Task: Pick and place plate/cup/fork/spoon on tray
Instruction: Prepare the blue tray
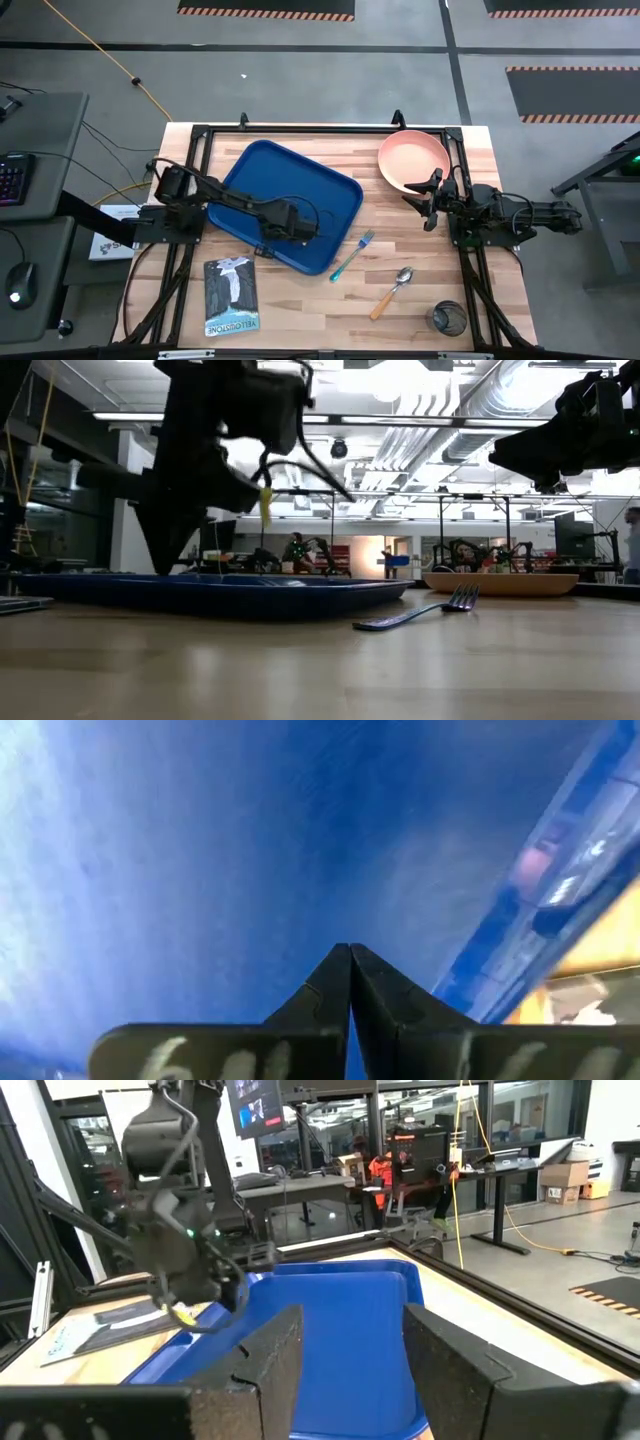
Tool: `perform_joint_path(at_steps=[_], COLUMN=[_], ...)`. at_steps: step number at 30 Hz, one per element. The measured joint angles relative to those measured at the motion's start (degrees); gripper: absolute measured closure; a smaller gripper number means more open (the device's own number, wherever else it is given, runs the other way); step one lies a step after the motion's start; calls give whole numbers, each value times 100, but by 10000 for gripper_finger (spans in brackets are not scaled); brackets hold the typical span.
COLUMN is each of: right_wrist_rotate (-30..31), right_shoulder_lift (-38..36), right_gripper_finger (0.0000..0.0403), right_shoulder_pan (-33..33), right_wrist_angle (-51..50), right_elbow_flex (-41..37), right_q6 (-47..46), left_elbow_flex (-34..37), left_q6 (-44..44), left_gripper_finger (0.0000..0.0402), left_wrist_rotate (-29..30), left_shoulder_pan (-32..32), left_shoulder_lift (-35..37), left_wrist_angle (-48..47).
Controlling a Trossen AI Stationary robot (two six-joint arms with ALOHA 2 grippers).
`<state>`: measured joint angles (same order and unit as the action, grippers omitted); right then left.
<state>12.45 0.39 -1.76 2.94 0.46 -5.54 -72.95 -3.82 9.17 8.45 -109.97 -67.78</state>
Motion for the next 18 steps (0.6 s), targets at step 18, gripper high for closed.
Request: perform_joint_path(at_steps=[18], right_wrist_rotate=[0], right_shoulder_lift=[1], right_gripper_finger=[238], right_shoulder_pan=[0], right_wrist_angle=[2], right_elbow_flex=[1], right_q6=[0], left_elbow_flex=[-35], left_q6=[-877], left_gripper_finger=[401], left_wrist_rotate=[-418], left_shoulder_pan=[37], left_shoulder_lift=[-562], left_wrist_angle=[806])
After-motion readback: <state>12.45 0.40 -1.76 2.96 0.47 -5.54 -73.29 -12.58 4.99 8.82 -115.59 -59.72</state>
